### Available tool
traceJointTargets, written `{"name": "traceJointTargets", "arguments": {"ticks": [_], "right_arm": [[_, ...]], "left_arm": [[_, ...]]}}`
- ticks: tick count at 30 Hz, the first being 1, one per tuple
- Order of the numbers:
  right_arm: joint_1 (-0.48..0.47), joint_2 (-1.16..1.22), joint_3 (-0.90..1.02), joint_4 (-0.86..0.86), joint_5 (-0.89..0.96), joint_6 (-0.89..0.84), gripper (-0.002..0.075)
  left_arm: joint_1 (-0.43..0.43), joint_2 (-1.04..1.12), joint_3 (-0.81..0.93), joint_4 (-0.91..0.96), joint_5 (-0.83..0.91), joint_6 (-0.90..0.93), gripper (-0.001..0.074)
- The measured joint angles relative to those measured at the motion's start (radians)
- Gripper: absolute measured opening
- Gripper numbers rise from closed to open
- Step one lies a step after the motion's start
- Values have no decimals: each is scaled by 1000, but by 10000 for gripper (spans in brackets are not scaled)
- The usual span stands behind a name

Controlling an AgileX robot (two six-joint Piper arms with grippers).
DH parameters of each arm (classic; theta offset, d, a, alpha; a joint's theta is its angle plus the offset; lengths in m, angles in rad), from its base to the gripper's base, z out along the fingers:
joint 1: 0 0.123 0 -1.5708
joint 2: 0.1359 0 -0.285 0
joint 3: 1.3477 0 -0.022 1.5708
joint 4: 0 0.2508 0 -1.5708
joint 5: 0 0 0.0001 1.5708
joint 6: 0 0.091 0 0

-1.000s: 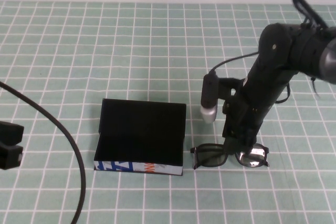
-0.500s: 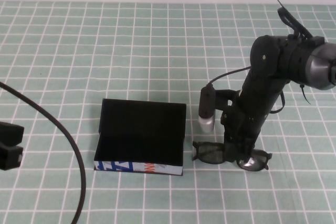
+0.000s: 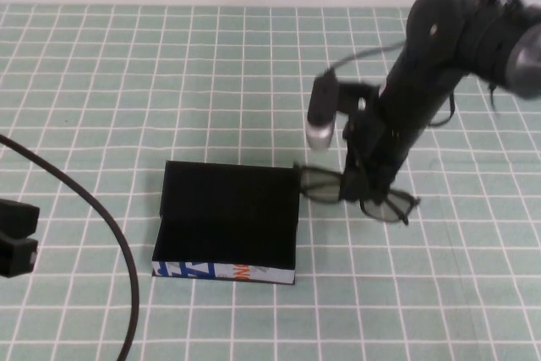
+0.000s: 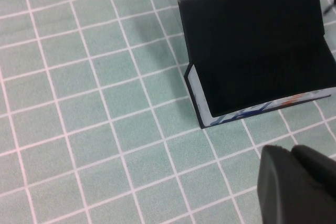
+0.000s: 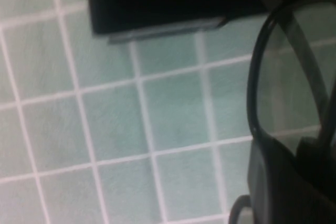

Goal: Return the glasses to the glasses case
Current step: Place the glasses in the glasses case

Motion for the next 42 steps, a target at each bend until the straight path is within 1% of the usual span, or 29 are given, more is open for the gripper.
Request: {"name": "traceJointTargets", "arguments": {"ticks": [4,9,13,16,18,21,26,42], "right_arm": [[0,-52,-36,11,7,45,59],[18,-95,-59,96,15,58,58],[92,-93,-60,111,17,59,58],[170,-57,-77,107,22,59,58],[217,-16,-114,88,22,65,58],[255,49,-189,77,22,89,58],[270,128,-273,74,22,129,58],[270,184,-281,79,22,91,57]], "left_arm": [[0,0,0,0,4,0,-2],[0,0,0,0,1,0,-2],[0,0,0,0,-17,0,-2],[0,0,0,0,-26,0,-2],[0,0,0,0,-30,0,-2],[0,0,0,0,-30,0,-2],[0,0,0,0,-30,0,-2],[0,0,0,2,-30,0,-2]]}}
